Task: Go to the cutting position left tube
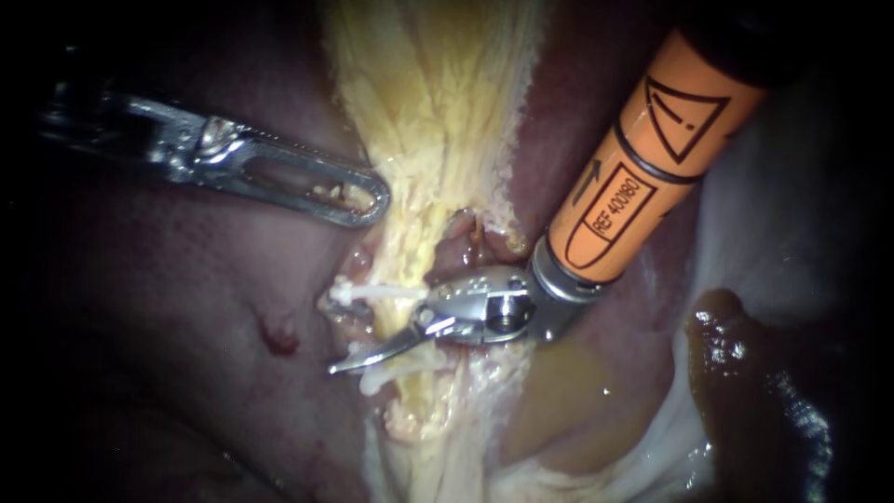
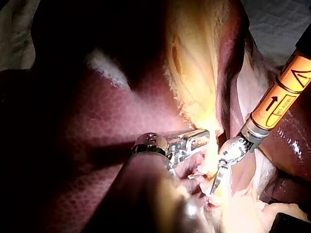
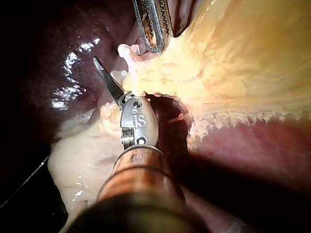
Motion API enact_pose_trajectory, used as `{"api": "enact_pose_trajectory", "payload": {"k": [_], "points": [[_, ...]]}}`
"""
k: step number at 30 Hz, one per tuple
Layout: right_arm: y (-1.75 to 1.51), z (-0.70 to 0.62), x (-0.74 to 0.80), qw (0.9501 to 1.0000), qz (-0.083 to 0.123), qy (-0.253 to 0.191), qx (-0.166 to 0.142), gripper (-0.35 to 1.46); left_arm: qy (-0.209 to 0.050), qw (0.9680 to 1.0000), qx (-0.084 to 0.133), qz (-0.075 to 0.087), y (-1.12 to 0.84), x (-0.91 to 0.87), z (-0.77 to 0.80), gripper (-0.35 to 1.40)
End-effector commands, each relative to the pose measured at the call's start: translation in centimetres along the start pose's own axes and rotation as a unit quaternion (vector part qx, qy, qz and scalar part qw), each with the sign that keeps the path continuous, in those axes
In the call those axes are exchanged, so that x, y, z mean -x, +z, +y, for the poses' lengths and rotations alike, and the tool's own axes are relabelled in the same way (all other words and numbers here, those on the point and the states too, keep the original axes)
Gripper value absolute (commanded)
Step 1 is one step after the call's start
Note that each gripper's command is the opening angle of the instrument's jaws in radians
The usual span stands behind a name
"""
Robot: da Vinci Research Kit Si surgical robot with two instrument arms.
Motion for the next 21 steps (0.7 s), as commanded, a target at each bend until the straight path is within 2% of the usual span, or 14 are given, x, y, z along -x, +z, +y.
{"api": "enact_pose_trajectory", "payload": {"k": [1, 6, 13, 21], "points": [[0.00, -0.01, -0.01, 1.0000, -0.001, -0.001, -0.001, 1.40, 0.000, 1.0000, 0.000, 0.000, 0.00, 0.00, 0.00, -0.35], [-0.01, -0.06, -0.04, 1.0000, 0.004, 0.002, -0.005, 1.42, 0.000, 1.0000, 0.000, 0.000, 0.00, 0.00, 0.01, -0.35], [0.01, -0.23, -0.11, 0.9995, 0.005, 0.002, -0.031, 1.42, 0.000, 1.0000, 0.000, 0.000, -0.01, -0.01, 0.01, -0.35], [-0.03, -0.43, -0.28, 0.9987, 0.012, 0.004, -0.049, 1.42, 0.000, 1.0000, -0.001, 0.001, -0.04, 0.00, 0.03, -0.35]]}}
